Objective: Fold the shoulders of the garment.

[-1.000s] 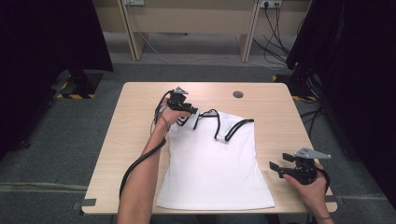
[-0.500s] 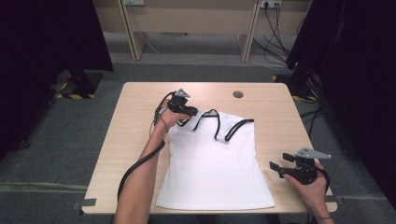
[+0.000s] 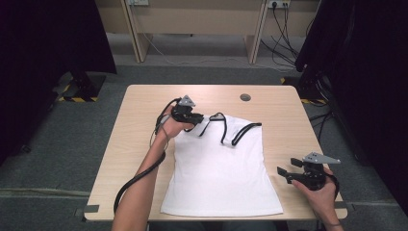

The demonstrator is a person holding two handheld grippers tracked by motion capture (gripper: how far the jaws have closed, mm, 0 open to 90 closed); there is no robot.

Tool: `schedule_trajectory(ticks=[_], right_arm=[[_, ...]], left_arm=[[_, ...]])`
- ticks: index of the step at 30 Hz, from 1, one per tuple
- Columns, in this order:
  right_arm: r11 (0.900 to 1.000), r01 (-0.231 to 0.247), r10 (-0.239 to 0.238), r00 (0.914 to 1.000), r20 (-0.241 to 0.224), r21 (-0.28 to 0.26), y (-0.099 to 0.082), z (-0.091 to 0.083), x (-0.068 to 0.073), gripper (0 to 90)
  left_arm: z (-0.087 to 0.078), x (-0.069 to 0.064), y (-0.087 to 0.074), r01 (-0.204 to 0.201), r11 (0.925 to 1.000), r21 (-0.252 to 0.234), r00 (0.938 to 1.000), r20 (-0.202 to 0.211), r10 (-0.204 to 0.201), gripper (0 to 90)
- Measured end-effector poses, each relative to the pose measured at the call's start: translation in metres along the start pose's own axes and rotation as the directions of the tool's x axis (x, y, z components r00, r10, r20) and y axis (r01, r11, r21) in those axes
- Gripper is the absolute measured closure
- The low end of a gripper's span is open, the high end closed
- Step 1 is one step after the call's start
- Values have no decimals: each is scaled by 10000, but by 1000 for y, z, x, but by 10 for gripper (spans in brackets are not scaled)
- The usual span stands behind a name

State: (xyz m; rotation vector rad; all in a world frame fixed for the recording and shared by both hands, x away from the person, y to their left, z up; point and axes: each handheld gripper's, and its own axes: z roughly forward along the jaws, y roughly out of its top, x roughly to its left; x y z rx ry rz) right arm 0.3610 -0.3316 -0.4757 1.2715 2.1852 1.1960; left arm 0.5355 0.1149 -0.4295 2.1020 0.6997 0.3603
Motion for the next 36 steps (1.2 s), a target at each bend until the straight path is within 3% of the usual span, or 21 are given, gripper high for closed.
schedule_trajectory(ticks=[15, 19, 22, 29, 32, 35, 36], right_arm=[[10000, 12, -12, 10000, 1, 30, -1, 1, 0, 240], [10000, 33, -33, 10000, -4, 48, 0, 1, 1, 240], [10000, 40, -40, 10000, -5, 73, 0, 2, 1, 240], [10000, 5, -4, 10000, -26, 98, -1, 2, 0, 240], [9999, 34, -33, 10000, -38, 94, -1, 1, 0, 240], [10000, 23, -23, 10000, -37, 76, -1, 1, 0, 239], [10000, 23, -23, 10000, -37, 76, -1, 1, 0, 239]], left_arm=[[-7, -18, -13, -441, 9990, -22, 9990, -29, 441, 752], [-6, -18, -14, -503, 9987, 50, 9987, -2, 503, 717], [6, -17, 1, -685, 9975, 190, 9976, -126, 687, 663], [22, -17, 13, -717, 9964, 452, 9974, -57, 720, 558], [29, -15, 18, -768, 9949, 653, 9970, -40, 772, 551], [42, -13, 23, -839, 9911, 1030, 9963, 269, 815, 556], [42, -13, 23, -839, 9911, 1030, 9963, 269, 815, 597]])
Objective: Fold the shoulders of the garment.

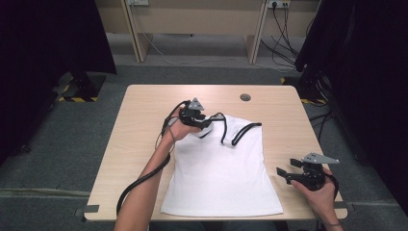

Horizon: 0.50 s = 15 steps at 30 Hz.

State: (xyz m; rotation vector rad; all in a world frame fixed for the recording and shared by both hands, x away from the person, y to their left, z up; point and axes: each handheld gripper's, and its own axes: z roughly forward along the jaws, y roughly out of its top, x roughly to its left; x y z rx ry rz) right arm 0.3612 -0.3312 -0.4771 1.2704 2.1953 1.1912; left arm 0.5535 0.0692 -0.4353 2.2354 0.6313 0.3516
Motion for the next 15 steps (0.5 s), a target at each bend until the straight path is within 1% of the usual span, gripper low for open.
schedule_trajectory(ticks=[1, 2, 3, 4, 5, 6, 7, 8, 9, 10, 11, 14, 15], right_arm=[[10000, -8, 8, 10000, 7, -11, 0, 0, -1, 239], [10000, -8, 8, 10000, 7, -11, 0, 0, -1, 240], [10000, -8, 8, 10000, 7, -11, 0, 0, -1, 240], [10000, -7, 7, 10000, -6, -5, 0, 0, 0, 240], [10000, -7, 7, 10000, -6, -5, 0, 0, 0, 240], [10000, -7, 7, 10000, -6, -5, 0, 0, 0, 240], [10000, 2, -2, 10000, -12, -5, 0, 0, 0, 239], [10000, 2, -2, 10000, -12, -5, 0, 0, 0, 239], [10000, -11, 11, 10000, -12, 4, 0, 0, -1, 239], [10000, -11, 11, 10000, -12, 4, 0, 0, -1, 240], [10000, -11, 11, 10000, -12, 4, 0, 0, -1, 240], [10000, 1, -1, 10000, -10, 7, 0, 0, 0, 240], [10000, -4, 4, 10000, -7, 1, 0, 0, 0, 240]], left_arm=[[0, 0, 0, 0, 10000, 0, 10000, 0, 0, 597], [6, 2, -1, 115, 9995, 302, 9993, 349, -125, 597], [6, 2, -1, 115, 9995, 302, 9993, 349, -125, 727], [6, 2, -1, 115, 9995, 302, 9993, 349, -125, 727], [7, 1, -4, 10, 9994, 347, 9984, 569, -29, 727], [7, 1, -4, 10, 9994, 347, 9984, 569, -29, 806], [2, -2, -6, -176, 9996, 217, 9979, 620, 162, 806], [2, -2, -6, -176, 9996, 217, 9979, 620, 162, 834], [2, -2, -6, -176, 9996, 217, 9979, 620, 162, 834], [-3, -3, -7, -283, 9995, 157, 9977, 613, 273, 834], [-3, -3, -7, -283, 9995, 157, 9977, 613, 273, 839], [-10, -5, -9, -494, 9987, 124, 9971, 581, 486, 838], [-13, -7, -10, -582, 9982, 156, 9963, 647, 570, 838]])
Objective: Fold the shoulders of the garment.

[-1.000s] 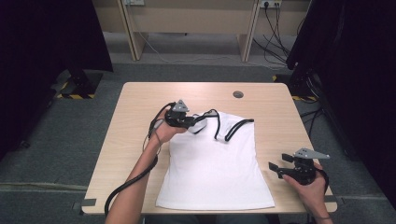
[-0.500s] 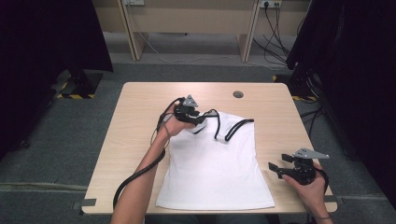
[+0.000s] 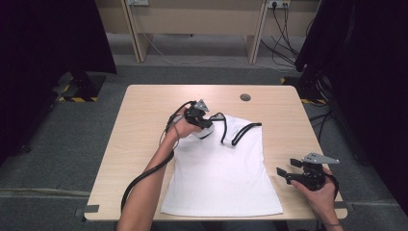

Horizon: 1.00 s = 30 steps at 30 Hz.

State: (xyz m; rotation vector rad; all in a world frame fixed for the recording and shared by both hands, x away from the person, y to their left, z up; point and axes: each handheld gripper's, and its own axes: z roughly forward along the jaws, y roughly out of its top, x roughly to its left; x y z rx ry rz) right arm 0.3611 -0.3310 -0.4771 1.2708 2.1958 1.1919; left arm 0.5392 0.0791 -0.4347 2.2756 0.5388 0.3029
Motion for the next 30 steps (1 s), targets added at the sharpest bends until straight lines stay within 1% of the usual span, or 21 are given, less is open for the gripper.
schedule_trajectory(ticks=[2, 5, 7, 8, 11, 14, 19, 24, 27, 30], right_arm=[[10000, -13, 13, 10000, 5, -16, 0, 0, 0, 240], [10000, -35, 35, 10000, 24, -9, 0, 0, 0, 239], [10000, -37, 37, 10000, 28, -12, 0, 0, 0, 240], [10000, -25, 25, 10000, 30, -7, 0, 0, 0, 239], [10000, -20, 20, 10000, 34, 9, 0, 0, 0, 239], [10000, -18, 18, 10000, 31, 12, 0, 0, 0, 240], [10000, 22, -22, 10000, 46, 24, 0, 0, 1, 239], [10000, 35, -35, 10000, 50, 35, 0, 1, 1, 240], [10000, 15, -15, 10000, 57, 35, 0, 1, 1, 239], [10000, 12, -12, 10000, 60, 33, 0, 0, 1, 239]], left_arm=[[-4, -3, -2, -102, 9999, -48, 9999, 26, 102, 831], [-10, -6, -8, -23, 9997, -238, 10000, 17, 23, 823], [-14, -6, -12, -82, 9997, -237, 9999, -63, 81, 821], [-15, -7, -14, -44, 9996, -278, 10000, -90, 42, 821], [-20, -12, -21, -113, 9995, -299, 9999, -24, 113, 820], [-24, -17, -29, -257, 9994, -227, 9997, -3, 257, 820], [-27, -22, -45, -132, 9998, -130, 9999, 32, 133, 814], [-30, -25, -56, -151, 9999, 4, 9996, 255, 150, 797], [-31, -28, -61, -211, 9996, 175, 9988, 451, 203, 760], [-34, -32, -63, -292, 9994, 195, 9981, 543, 281, 724]])
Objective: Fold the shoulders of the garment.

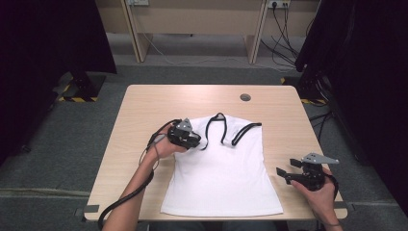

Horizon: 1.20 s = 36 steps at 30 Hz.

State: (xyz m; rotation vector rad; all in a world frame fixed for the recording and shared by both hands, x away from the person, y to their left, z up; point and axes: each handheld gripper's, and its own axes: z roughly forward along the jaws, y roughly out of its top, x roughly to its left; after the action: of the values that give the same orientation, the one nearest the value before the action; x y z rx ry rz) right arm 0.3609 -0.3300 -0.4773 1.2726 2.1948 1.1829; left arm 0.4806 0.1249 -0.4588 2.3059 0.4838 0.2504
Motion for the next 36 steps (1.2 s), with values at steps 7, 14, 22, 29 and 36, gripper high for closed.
schedule_trajectory(ticks=[7, 14, 22, 29, 36], right_arm=[[10000, 6, -6, 10000, 10, -19, 0, 0, 0, 239], [10000, 25, -25, 10000, -91, -23, 0, 1, 1, 237], [10000, 83, -83, 9999, -134, -11, 1, 1, 1, 237], [9988, 491, -490, 9986, -187, 19, 13, 4, 7, 249], [9913, 1304, -1296, 9909, -372, 203, 44, 16, 18, 289]], left_arm=[[-13, 1, 14, -9, 9982, -592, 9990, -451, -18, 599], [-4, 12, 30, 406, 9955, -856, 9932, -1058, -496, 588], [19, 9, 33, 206, 9998, 4, 9986, -491, -205, 606], [18, -3, 22, -205, 9963, 831, 9997, 111, 196, 597], [17, -4, 13, -261, 9914, 1281, 9992, 341, 219, 563]])
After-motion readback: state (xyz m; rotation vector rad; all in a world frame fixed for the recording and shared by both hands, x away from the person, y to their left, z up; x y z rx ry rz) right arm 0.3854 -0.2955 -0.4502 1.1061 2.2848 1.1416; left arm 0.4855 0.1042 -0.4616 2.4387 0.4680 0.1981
